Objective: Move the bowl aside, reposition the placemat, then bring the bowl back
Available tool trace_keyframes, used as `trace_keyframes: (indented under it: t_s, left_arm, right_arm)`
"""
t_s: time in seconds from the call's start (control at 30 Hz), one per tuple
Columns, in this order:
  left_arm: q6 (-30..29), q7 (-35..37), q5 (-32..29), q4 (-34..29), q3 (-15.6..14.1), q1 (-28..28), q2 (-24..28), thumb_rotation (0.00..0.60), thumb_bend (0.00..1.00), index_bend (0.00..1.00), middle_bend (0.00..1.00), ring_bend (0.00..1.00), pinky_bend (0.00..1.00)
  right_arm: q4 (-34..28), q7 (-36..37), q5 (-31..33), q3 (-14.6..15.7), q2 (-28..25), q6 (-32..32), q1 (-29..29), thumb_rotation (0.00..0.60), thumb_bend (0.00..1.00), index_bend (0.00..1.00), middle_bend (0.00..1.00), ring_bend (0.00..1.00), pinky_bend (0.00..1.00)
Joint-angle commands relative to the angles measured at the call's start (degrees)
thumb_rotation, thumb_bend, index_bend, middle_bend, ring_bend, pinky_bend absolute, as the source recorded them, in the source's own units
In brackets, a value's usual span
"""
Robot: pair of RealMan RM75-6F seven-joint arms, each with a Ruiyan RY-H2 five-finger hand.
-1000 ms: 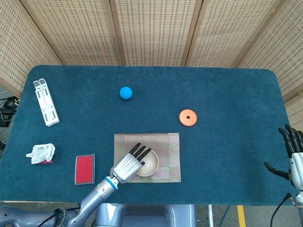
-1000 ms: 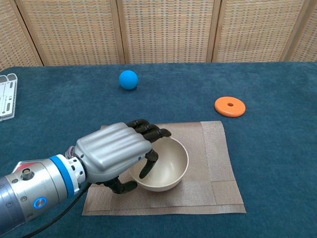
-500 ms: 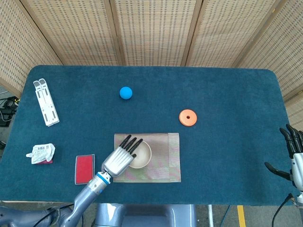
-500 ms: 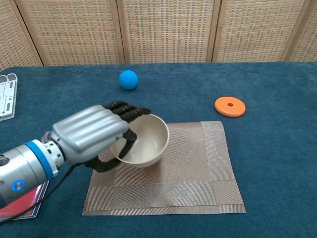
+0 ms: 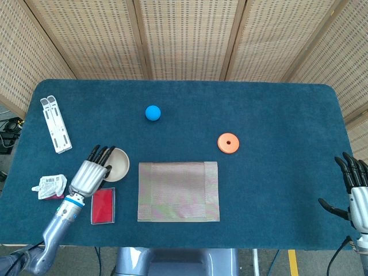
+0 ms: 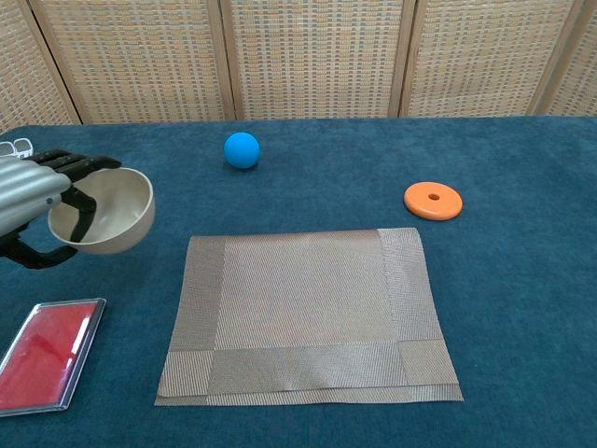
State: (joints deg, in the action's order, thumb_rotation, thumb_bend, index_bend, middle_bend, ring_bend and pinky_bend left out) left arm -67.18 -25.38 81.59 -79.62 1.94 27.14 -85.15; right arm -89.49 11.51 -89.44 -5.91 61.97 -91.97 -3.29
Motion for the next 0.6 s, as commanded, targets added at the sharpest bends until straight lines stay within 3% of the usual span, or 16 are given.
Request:
trace_keyframes:
  t_s: [0.03,0.27,0.4,0.47,0.6]
  left_arm:
    - [-0.3,3.14,-0.98,3.56,-0.55,-1.44,1.0,0.6,0.59,0.71,0.0,0.0,0.0]
    - [1.83,8.77,-2.7,10.76,-1.52,-3.11,0.61,0.6,0.58,0.69,0.0,0.0,0.0]
    - [2.41,9.36,-2.4,11.61,-1.74,-3.11,-0.11,0.6,0.54,0.64,0.0,0.0,0.0]
    - [2.61,9.37,-2.32,11.75,-1.81,-3.14,-0.49,0.6,0.46,0.62,0.0,0.0,0.0]
    - [2.93,9.73,-2.04,11.27,-1.96,-3.14,-0.5,0.6,0.15,0.5,0.0,0.0,0.0]
  right_arm:
    - [-0.02,-0.1,0.09,0.0,0.02,0.11,-0.02,0.6,0.07,0.05,0.0,0.0,0.0]
    - [-0.22,-0.44,-0.08,0.15,0.05,0.27,-0.07,0.6,0.07,0.05,0.0,0.0,0.0]
    - [-0.3,-0.6,-0.2,0.23,0.1,0.23,-0.05,0.6,0.07,0.05,0.0,0.0,0.0]
    - [-0.31,-0.52,-0.33,0.27,0.1,0.15,-0.03,0.6,0.07,0.05,0.0,0.0,0.0]
    - [-0.23,-0.37,-0.56,0.27,0.1,-0.14,0.02,0.6,0.07,0.04,0.0,0.0,0.0]
